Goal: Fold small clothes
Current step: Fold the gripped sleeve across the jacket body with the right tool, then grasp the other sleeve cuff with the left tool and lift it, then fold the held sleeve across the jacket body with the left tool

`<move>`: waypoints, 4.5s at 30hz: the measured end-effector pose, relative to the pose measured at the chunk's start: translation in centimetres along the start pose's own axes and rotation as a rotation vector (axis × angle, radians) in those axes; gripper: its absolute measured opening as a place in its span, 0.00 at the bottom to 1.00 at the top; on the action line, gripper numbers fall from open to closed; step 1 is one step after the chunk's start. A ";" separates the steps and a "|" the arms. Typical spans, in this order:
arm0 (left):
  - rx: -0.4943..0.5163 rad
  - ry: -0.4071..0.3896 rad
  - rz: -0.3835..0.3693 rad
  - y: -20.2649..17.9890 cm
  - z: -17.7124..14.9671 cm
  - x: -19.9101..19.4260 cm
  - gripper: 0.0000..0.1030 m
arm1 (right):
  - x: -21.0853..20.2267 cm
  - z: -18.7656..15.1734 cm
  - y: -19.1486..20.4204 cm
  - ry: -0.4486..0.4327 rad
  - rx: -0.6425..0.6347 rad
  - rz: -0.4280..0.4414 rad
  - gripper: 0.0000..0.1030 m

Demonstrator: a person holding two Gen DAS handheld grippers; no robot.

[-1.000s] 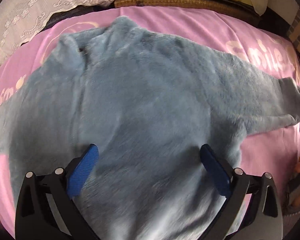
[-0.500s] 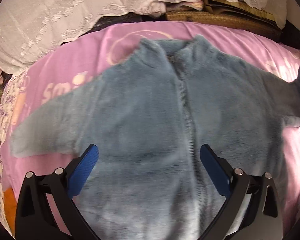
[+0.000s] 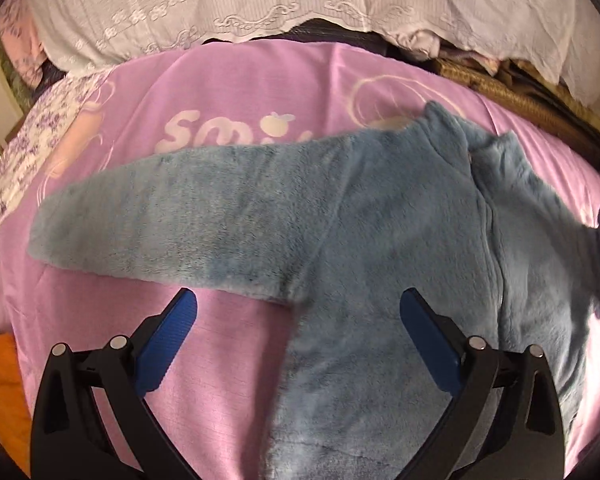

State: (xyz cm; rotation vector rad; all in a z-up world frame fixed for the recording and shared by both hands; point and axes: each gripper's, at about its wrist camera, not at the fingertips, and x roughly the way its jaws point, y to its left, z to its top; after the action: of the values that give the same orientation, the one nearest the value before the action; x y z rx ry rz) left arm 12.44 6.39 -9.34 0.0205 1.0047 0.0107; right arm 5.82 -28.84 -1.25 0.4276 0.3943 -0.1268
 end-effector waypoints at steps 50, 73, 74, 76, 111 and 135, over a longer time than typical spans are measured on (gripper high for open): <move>-0.029 0.257 -0.585 -6.6 -1.3 3.5 0.16 | 0.7 -5.4 -2.9 0.248 0.049 0.122 0.51; 0.053 0.004 -0.302 -5.4 1.4 3.8 0.46 | 8.7 -6.7 -10.4 0.439 0.124 -0.025 0.00; 0.042 -0.006 -0.294 -5.0 1.4 3.5 0.46 | 8.7 -6.7 -10.5 0.438 0.119 -0.028 0.00; 0.003 -0.031 -0.287 -3.9 1.5 2.7 0.46 | 8.4 -6.6 -10.9 0.430 0.112 -0.041 0.00; 0.000 -0.011 -0.326 -3.8 -0.5 1.8 0.86 | 3.3 -9.5 -7.3 0.413 -0.055 0.042 0.09; -0.909 -0.053 -0.428 26.5 -1.7 7.5 0.34 | 0.4 -8.2 -7.2 0.303 -0.002 0.071 0.39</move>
State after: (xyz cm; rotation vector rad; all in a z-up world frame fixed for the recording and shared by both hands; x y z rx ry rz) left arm 15.05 33.05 -15.94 -1.0172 0.8609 0.0732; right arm 1.89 -31.89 -10.99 0.4592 0.6763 0.0089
